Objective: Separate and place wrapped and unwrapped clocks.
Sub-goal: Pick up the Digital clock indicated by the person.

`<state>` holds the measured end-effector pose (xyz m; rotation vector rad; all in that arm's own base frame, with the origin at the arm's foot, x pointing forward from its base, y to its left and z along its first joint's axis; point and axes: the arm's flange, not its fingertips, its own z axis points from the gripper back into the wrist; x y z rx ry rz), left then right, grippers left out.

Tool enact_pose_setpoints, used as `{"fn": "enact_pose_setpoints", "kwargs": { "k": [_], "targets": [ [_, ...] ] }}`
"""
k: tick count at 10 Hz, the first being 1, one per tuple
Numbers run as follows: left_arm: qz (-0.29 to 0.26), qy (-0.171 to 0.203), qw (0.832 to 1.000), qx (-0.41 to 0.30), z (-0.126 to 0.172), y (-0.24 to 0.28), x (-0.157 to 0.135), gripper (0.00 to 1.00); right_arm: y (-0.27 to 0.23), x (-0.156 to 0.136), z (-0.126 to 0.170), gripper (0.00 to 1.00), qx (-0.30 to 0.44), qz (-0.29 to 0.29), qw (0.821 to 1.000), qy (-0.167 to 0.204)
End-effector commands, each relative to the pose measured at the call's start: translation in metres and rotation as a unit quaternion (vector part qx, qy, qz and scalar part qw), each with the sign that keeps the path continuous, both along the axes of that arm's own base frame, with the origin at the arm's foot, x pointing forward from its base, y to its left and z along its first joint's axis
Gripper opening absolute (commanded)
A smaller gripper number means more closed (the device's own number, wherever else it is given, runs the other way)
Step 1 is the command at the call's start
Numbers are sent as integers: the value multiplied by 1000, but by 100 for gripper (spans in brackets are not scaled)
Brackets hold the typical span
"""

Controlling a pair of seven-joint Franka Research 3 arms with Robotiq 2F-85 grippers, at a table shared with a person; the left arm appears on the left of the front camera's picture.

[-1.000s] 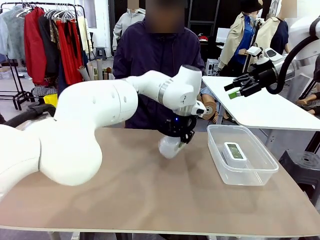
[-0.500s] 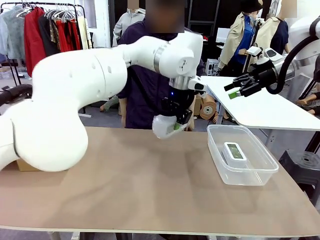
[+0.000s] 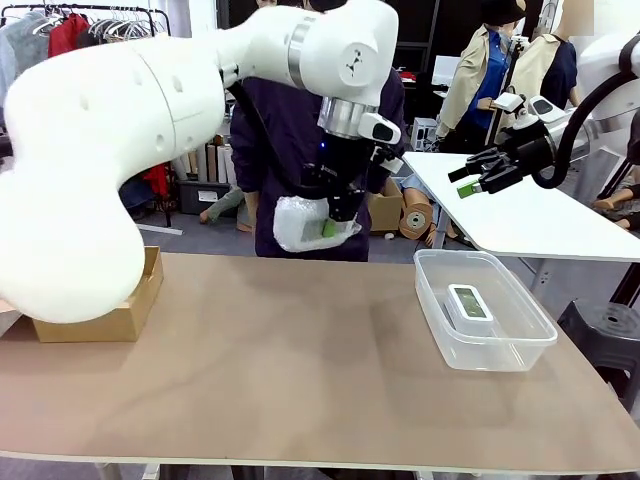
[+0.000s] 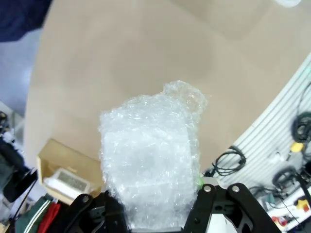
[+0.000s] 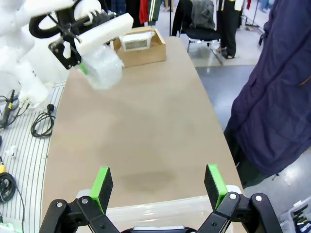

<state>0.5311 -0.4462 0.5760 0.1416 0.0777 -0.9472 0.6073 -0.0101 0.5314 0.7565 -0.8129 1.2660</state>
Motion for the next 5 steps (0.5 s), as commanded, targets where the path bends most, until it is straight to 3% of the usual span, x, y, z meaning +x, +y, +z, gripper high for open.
{"fn": "enact_pose_setpoints", "kwargs": {
  "k": [1,5],
  "targets": [
    [19,-48,999,-13,22,7,4,0,1,0,2,100,2,2,1000,-1],
    [40,-102,994,-30,44,17,1,0,1,0,2,100,2,2,1000,-1]
  ]
}}
